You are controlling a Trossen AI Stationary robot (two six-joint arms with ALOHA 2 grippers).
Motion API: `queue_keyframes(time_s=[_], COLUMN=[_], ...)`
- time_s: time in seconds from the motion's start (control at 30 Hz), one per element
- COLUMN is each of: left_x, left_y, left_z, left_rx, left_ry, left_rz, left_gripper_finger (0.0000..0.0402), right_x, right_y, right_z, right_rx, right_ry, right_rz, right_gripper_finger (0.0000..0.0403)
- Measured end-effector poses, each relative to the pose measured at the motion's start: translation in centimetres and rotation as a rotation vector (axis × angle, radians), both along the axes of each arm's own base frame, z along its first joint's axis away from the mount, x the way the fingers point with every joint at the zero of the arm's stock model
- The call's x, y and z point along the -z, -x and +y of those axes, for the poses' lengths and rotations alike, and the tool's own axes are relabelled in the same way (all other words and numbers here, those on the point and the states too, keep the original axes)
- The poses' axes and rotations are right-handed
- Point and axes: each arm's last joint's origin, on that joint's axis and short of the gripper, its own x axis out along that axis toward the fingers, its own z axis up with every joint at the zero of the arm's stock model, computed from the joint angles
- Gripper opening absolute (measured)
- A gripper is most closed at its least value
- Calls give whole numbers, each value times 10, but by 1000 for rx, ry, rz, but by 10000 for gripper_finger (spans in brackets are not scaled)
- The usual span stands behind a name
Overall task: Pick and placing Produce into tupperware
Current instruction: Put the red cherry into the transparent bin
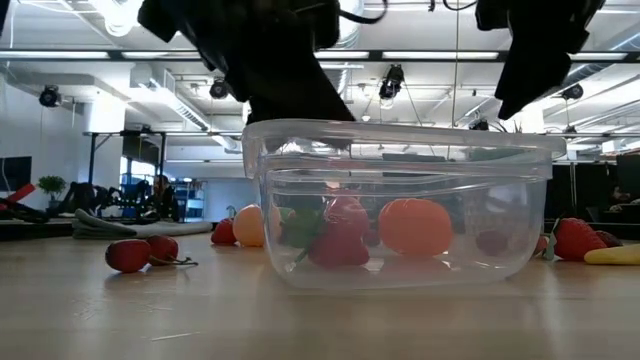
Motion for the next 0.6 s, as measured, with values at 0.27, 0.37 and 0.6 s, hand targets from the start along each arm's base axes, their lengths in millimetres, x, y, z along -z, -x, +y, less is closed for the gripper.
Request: queue_keyframes(time_s=[0.27, 0.37, 0.6], left_x=[-4, -7, -22], left_y=[-7, -7, 1], left_z=[-2, -1, 2], left_rx=[-2, -16, -17], left_ry=[-36, -42, -43], left_rz=[120, 112, 101], left_gripper_finger=[124, 170, 248], right_x=[-6, -8, -8], right_y=[7, 8, 9], right_z=[-3, -4, -5], right_rx=[-29, -26, -20], right_ry=[52, 72, 87], right_rz=[-19, -28, -32], right_gripper_finger=[321, 325, 324])
